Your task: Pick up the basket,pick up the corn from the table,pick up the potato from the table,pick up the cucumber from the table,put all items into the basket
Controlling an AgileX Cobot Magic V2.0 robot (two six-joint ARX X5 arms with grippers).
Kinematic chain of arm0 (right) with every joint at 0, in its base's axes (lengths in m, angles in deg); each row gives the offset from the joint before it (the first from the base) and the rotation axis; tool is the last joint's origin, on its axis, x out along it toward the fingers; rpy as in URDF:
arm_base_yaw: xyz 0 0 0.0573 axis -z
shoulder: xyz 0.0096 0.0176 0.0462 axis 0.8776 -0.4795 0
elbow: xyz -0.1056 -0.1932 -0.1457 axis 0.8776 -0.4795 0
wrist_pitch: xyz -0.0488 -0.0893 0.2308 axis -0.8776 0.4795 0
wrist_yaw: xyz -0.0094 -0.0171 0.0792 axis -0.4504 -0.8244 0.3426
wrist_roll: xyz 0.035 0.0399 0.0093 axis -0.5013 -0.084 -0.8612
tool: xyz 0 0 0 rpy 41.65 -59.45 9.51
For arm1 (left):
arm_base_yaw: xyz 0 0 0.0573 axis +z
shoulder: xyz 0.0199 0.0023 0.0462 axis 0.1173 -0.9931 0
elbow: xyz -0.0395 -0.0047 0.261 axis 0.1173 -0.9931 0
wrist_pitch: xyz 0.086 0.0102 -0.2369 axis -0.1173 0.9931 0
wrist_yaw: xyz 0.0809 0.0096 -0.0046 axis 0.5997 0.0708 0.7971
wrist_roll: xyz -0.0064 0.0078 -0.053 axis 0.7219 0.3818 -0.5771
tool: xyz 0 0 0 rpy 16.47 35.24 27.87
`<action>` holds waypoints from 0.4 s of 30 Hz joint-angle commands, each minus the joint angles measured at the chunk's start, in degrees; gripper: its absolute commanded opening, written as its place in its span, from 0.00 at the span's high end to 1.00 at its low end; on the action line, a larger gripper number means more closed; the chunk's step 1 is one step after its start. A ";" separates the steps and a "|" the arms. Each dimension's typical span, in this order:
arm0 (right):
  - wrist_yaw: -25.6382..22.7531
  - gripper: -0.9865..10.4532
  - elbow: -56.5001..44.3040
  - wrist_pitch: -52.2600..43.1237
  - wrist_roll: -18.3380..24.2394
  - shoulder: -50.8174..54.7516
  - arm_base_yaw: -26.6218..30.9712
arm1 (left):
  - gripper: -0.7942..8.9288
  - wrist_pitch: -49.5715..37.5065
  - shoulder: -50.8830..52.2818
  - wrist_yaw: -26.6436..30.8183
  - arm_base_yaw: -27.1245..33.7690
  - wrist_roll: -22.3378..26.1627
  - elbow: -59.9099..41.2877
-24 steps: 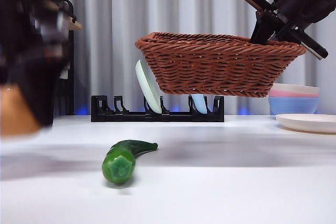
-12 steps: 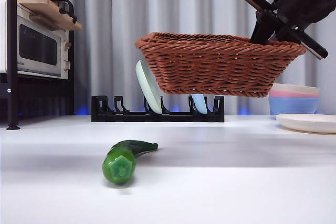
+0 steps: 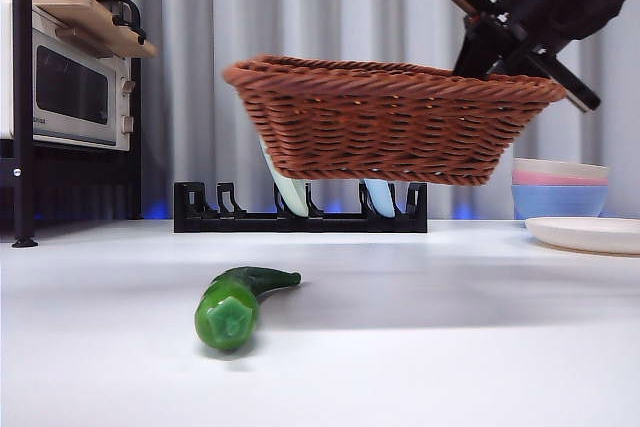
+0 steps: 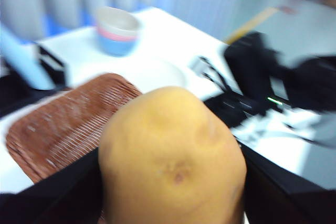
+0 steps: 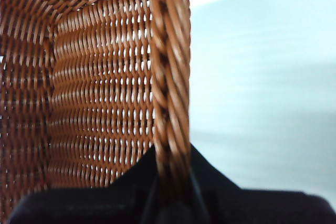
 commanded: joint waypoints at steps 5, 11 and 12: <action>0.33 0.93 0.42 -0.98 -0.42 0.26 -2.62 | 0.93 -1.38 -10.27 14.40 -4.35 -1.57 -0.35; 0.33 0.93 0.42 -0.98 -0.42 0.26 -2.91 | 0.93 0.83 -21.03 15.26 -7.15 -1.03 -0.35; 0.33 0.93 0.42 -0.98 -0.42 0.26 -2.89 | 0.93 1.25 -22.10 15.26 -7.45 -1.01 -0.35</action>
